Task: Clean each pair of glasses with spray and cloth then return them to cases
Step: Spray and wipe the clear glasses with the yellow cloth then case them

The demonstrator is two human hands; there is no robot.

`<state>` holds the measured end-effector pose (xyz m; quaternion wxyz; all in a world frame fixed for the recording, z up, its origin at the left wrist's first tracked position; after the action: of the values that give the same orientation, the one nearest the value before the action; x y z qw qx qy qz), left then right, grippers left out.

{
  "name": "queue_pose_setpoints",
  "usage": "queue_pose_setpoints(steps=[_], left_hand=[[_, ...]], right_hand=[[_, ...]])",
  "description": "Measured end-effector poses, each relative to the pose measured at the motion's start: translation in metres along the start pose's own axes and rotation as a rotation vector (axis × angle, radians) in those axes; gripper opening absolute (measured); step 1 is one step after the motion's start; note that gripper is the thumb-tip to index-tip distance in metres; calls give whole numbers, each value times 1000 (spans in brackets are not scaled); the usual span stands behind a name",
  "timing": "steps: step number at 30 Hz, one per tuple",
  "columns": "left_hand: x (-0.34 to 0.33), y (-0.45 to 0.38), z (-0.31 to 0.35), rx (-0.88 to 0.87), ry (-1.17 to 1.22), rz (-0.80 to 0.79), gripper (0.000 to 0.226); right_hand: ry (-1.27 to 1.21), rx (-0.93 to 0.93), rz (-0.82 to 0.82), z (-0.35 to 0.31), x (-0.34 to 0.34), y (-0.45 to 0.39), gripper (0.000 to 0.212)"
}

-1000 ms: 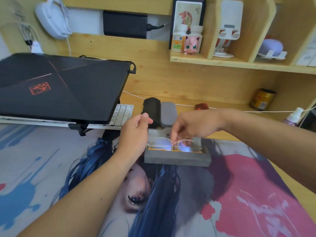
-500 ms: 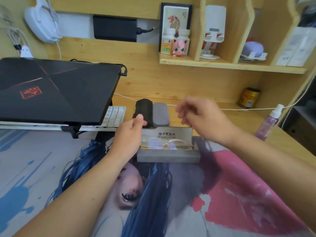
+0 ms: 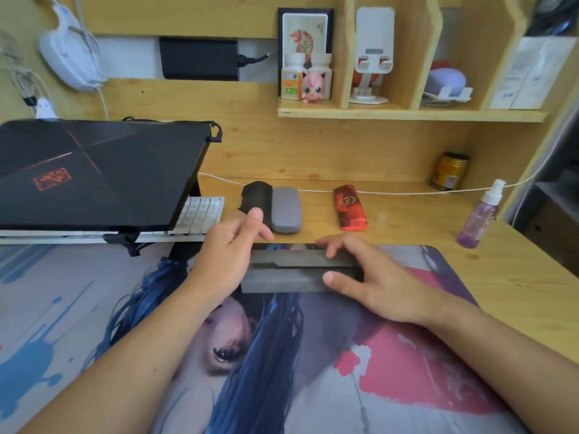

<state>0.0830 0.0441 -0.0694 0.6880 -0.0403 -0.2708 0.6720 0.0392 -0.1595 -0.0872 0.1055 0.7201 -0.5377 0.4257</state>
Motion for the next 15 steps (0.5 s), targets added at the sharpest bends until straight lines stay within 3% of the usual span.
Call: queue_pose_setpoints(steps=[3, 4, 7, 11, 15], left_hand=[[-22, 6, 4, -8, -149, -288, 20], [-31, 11, 2, -6, -223, -418, 22], [-46, 29, -8, -24, -442, -704, 72], [-49, 35, -8, -143, -778, -769, 71], [-52, 41, -4, -290, -968, -695, 67]], right_hand=[[34, 25, -3, -2, 4, 3, 25], [43, 36, -2, -2, 5, 4, 26], [126, 112, -26, -6, 1, 8, 28], [240, 166, -44, -11, -2, 7, 25], [315, 144, -73, -11, -1, 8, 29]])
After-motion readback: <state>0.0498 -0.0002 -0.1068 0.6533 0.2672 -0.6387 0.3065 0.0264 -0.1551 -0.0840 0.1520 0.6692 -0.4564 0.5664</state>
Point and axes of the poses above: each hand's wrist, its own y-axis away from the middle knuckle, its own x-axis out of the back of the hand, z = x × y, the point moved 10 cm from there along -y, towards the middle knuckle, and after that the axes turned 2 degrees about y, right-handed, at the moved point
